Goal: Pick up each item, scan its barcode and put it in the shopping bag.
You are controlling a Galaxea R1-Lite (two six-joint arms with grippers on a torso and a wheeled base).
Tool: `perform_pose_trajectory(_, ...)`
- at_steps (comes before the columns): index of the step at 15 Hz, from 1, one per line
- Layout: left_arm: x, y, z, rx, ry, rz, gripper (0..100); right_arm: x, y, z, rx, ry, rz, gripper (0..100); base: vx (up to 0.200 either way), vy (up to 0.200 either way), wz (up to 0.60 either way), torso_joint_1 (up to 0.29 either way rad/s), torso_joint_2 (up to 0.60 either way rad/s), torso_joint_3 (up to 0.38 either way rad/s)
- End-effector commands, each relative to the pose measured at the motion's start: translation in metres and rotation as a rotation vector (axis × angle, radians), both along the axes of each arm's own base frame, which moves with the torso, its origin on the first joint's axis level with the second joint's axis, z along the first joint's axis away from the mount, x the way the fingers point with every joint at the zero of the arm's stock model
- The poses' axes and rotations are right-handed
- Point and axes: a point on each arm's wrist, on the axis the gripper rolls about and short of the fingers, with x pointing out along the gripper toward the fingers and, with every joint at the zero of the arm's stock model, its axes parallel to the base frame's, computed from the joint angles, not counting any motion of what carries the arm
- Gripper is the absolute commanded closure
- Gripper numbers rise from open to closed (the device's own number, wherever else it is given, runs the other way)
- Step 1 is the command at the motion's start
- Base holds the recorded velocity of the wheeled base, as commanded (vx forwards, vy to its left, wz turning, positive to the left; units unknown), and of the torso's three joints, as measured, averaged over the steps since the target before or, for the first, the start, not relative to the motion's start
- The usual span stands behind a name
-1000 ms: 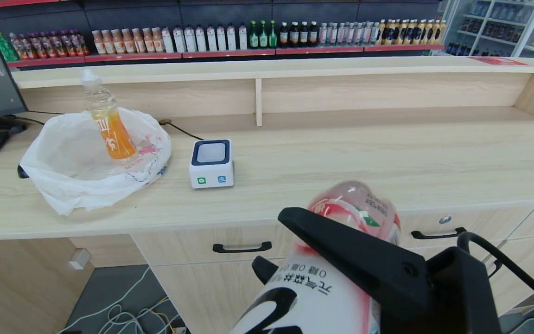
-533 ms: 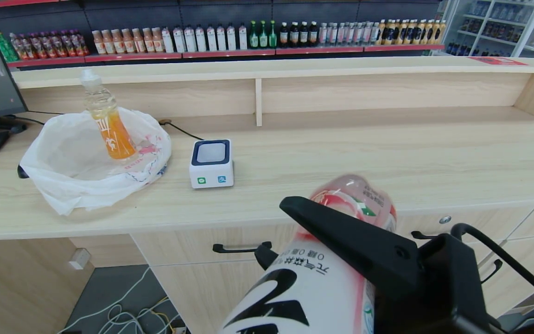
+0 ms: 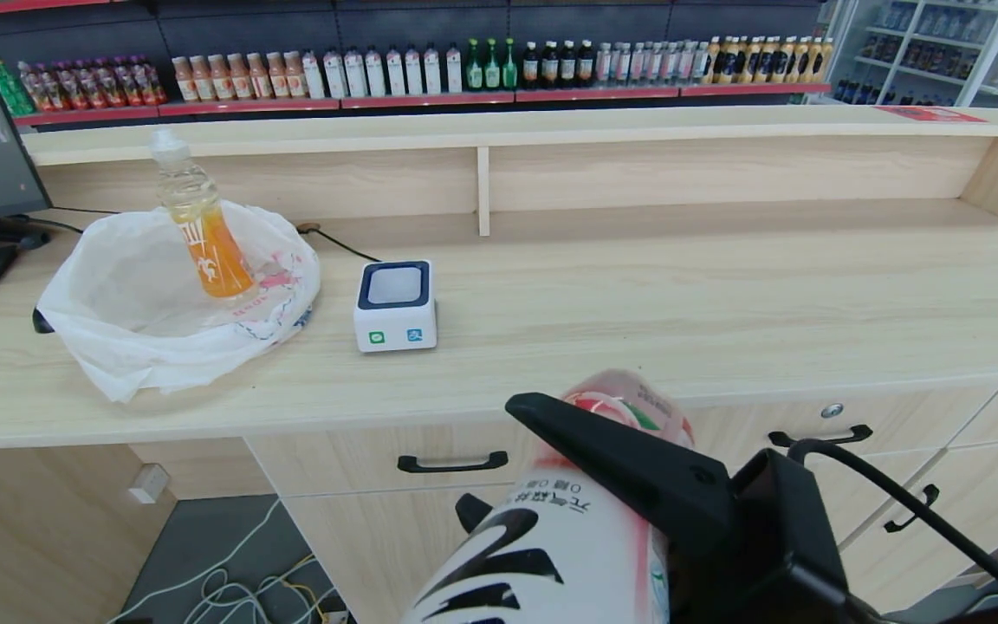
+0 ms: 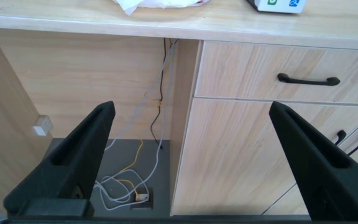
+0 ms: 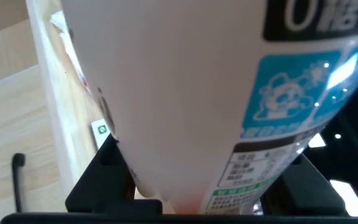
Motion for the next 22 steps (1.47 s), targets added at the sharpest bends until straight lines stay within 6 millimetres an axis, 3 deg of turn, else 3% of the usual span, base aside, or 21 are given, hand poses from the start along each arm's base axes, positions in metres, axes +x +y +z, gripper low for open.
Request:
perform_pose_trajectory(1,0.000,0.000,0.000,-0.001,0.000,0.001,0,0.002,0.006,-0.010,-0.022,0.042,0.021,100,0.000,0.000,0.00,0.000,0.00,0.000)
perform_pose_trajectory(4,0.000,0.000,0.000,-0.001,0.000,0.001,0,0.009,0.012,-0.026,0.074,0.326,0.111,100,0.000,0.000,0.00,0.000,0.00,0.000)
perform_pose_trajectory(6,0.000,0.000,0.000,-0.001,0.000,0.001,0,0.007,0.007,-0.028,0.113,0.421,0.145,100,0.000,0.000,0.00,0.000,0.00,0.000)
perform_pose_trajectory(8,0.000,0.000,0.000,-0.001,0.000,0.001,0,-0.001,-0.017,-0.056,0.062,0.615,0.166,100,0.000,0.000,0.00,0.000,0.00,0.000)
perform_pose_trajectory(10,0.000,0.000,0.000,-0.001,0.000,-0.001,0,-0.008,-0.046,-0.057,0.132,0.765,0.181,100,0.000,0.000,0.00,0.000,0.00,0.000)
perform_pose_trajectory(12,0.000,0.000,0.000,-0.001,0.000,-0.001,0,0.000,-0.050,-0.051,0.267,0.886,0.192,100,0.000,0.000,0.00,0.000,0.00,0.000)
perform_pose_trajectory(14,0.000,0.000,0.000,-0.001,0.000,-0.001,0,0.017,-0.044,-0.036,0.410,0.938,0.208,100,0.000,0.000,0.00,0.000,0.00,0.000)
perform_pose_trajectory(19,0.000,0.000,0.000,-0.001,0.000,-0.001,0,0.040,-0.006,-0.005,0.697,1.067,0.342,100,0.000,0.000,0.00,0.000,0.00,0.000)
perform_pose_trajectory(22,0.000,0.000,0.000,-0.001,0.000,-0.001,0,0.051,0.001,-0.006,0.735,1.088,0.340,100,0.000,0.000,0.00,0.000,0.00,0.000)
